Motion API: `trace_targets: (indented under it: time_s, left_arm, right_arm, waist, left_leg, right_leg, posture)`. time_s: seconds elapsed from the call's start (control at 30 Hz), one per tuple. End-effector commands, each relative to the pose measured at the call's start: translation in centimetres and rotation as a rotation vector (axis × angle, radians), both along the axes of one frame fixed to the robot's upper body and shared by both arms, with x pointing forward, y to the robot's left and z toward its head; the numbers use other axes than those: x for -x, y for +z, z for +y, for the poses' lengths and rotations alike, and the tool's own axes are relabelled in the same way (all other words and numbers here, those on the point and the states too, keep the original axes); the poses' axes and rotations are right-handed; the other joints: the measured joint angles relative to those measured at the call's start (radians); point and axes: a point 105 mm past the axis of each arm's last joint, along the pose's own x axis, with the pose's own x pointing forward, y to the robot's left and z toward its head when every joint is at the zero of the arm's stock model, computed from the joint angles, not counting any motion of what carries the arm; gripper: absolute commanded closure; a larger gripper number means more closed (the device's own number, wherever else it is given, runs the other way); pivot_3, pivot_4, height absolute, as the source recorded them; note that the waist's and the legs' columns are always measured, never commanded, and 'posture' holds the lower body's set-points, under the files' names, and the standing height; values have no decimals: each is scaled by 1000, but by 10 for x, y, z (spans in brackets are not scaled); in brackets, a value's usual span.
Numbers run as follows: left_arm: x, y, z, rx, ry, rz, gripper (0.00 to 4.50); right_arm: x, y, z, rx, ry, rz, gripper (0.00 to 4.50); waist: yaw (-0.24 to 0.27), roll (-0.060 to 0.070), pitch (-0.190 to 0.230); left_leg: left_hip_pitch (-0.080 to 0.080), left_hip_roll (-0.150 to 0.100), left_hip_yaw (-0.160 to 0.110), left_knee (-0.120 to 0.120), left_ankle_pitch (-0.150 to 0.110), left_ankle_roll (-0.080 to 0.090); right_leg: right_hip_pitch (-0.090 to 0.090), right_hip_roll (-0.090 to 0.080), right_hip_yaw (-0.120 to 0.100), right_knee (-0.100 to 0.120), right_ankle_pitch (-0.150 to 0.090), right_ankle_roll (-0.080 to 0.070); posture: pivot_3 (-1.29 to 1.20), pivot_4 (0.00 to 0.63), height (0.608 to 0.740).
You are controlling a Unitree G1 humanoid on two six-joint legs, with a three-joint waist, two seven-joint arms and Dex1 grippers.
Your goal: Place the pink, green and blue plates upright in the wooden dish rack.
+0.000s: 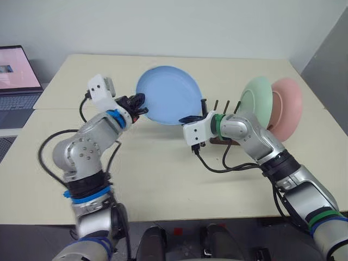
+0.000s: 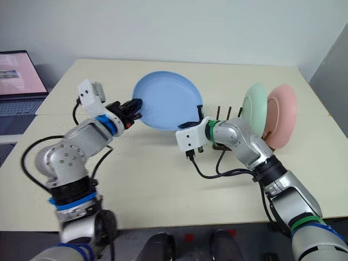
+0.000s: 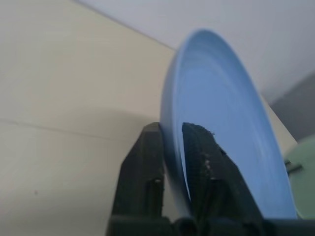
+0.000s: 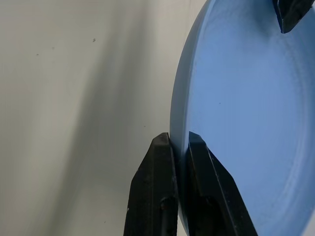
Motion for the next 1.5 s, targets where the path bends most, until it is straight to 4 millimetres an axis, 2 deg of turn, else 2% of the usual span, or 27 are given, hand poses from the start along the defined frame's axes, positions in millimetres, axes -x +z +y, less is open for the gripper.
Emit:
trace_targets:
  time_s: [0.03,0.17,0.27,0.37,0.47,0.6,0.7,0.93,1.13,1.5]
  left_arm:
    - [29,35,-9,-161,-249,-248,2629]
    - [37,24,-8,-397,-350,-331,1596]
    - [47,7,-25,-526,-461,-397,811]
    - [61,-3,-49,-567,-582,-456,811]
    - [70,-5,-63,-549,-663,-491,811]
    - [82,-10,-73,-546,-800,-464,811]
    - [83,-6,-77,-553,-844,-475,811]
    - [81,15,-80,-522,-881,-501,811]
    - [79,16,-80,-549,-889,-510,811]
    - [77,15,-80,-544,-873,-510,811]
  right_arm:
    - [12,48,-8,-155,15,-52,4500]
    - [27,73,-19,-342,16,51,4500]
    - [39,88,-34,-566,6,230,4500]
    - [52,100,-55,-793,-7,412,4500]
    - [59,106,-78,-997,-39,556,4500]
    - [61,105,-100,-1191,-85,669,4500]
    - [60,99,-111,-1306,-105,764,4500]
    - [50,82,-121,-1426,-145,908,4500]
    - [45,65,-123,-1418,-203,980,4500]
    - [42,52,-120,-1391,-261,1044,4500]
  waist:
    - [-2,0,1]
    - [1,1,0]
    - [10,1,0]
    - [15,1,1]
    - [17,1,0]
    - [10,1,1]
    - [7,2,1]
    - [7,2,1]
    - [7,2,1]
    - [7,2,1]
  left_leg:
    - [0,0,0,0,0,0]
    - [0,0,1,-1,-1,0]
    - [0,0,1,-1,-2,3]
    - [-2,0,1,0,-3,3]
    - [-3,0,-1,0,-2,3]
    - [-2,1,-1,0,-2,3]
    - [-2,1,-2,0,-2,3]
    - [-2,1,-2,0,-2,3]
    - [-2,1,-3,-1,-2,4]
    - [-2,1,-3,0,-2,4]
  right_leg:
    - [0,0,-1,0,0,0]
    - [1,0,-2,0,-1,-1]
    - [2,-1,-4,0,-1,-2]
    - [2,-3,-8,0,-2,-3]
    - [2,-3,-10,0,-2,-4]
    - [2,-3,-10,1,-2,-4]
    - [2,-1,-10,2,-3,-5]
    - [2,-1,-10,1,-3,-4]
    - [2,0,-10,1,-3,-4]
    - [2,0,-9,1,-3,-4]
  posture:
    - [0,150,738]
    - [0,150,738]
    - [0,150,738]
    - [0,150,738]
    - [0,150,738]
    - [0,150,738]
    - [0,150,738]
    - [0,150,738]
    - [0,150,738]
    - [0,150,738]
